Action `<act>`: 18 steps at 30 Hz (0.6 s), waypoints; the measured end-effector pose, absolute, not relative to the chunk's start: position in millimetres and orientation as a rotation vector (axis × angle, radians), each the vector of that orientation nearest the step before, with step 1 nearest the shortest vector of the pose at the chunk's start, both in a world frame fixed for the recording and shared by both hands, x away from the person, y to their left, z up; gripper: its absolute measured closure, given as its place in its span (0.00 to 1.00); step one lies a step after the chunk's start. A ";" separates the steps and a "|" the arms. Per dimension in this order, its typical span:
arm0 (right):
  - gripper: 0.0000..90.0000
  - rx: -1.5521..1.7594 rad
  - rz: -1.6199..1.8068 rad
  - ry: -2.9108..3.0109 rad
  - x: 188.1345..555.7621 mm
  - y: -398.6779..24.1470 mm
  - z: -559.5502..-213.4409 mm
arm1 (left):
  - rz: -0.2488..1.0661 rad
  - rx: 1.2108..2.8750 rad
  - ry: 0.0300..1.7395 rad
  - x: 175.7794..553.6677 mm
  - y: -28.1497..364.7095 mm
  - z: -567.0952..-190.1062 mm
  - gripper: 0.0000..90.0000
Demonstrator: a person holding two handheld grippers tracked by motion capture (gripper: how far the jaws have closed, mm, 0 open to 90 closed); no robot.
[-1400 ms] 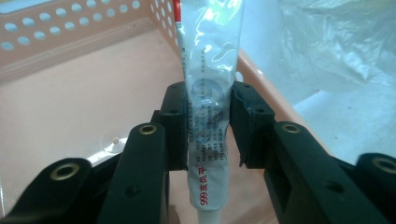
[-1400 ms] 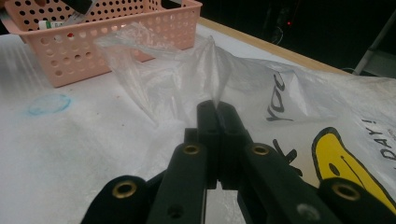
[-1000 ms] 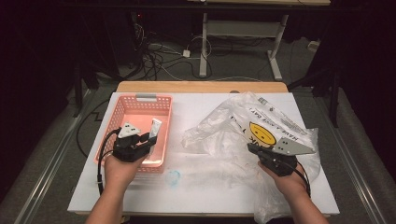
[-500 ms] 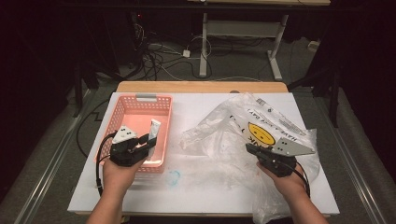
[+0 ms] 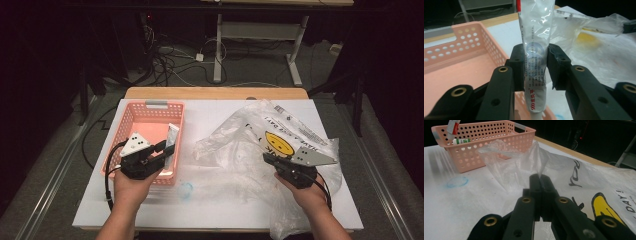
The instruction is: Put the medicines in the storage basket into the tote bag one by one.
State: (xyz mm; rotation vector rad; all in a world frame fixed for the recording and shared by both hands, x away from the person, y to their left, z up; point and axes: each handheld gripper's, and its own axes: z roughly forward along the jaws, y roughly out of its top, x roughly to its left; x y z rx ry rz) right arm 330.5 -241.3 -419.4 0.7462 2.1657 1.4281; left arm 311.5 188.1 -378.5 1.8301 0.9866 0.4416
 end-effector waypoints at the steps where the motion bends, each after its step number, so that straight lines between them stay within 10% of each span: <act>1: 1.00 0.748 1.428 2.165 330.3 -241.1 -419.2 | 0.432 1.827 0.980 311.1 187.0 -378.1 0.75; 18: 1.00 0.742 1.434 2.164 329.7 -240.6 -418.0 | 0.373 1.897 0.857 300.2 145.8 -380.6 0.75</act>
